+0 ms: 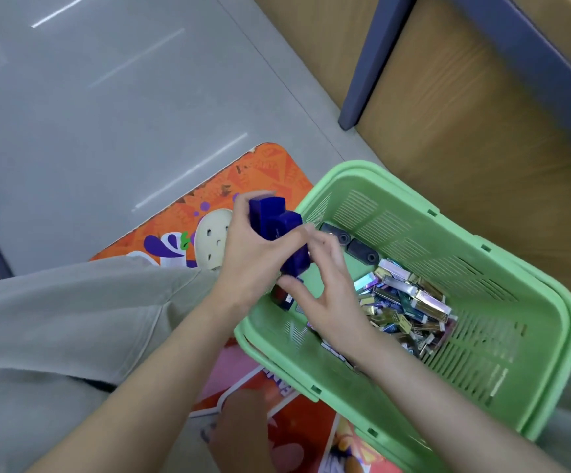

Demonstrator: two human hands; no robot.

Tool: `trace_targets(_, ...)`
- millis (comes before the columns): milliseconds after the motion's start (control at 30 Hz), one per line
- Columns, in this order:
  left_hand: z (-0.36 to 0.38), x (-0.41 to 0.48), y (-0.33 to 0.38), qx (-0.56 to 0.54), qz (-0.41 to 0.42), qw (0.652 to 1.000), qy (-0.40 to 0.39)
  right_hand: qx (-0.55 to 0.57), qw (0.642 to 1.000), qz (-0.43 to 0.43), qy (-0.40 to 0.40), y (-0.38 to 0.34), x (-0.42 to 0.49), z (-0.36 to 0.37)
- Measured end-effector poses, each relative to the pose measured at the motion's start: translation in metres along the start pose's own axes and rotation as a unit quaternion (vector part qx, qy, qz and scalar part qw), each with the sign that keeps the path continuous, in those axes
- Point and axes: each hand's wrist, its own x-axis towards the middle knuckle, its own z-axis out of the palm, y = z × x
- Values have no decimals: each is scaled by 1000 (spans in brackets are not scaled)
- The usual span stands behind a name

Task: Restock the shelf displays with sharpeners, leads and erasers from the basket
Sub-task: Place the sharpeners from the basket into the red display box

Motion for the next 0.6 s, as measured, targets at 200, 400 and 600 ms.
trace_targets(200, -21, 20, -8, 21, -23, 998, 54, -92, 983, 161, -3, 80, -10, 0)
trace_targets(400, -30, 38, -17, -3, -54, 995, 85, -25, 889, 431, -153, 151, -13, 37)
trace_targets(600, -33, 45, -22, 22, -65, 994, 79, 51, 852, 519, -45, 174, -3, 70)
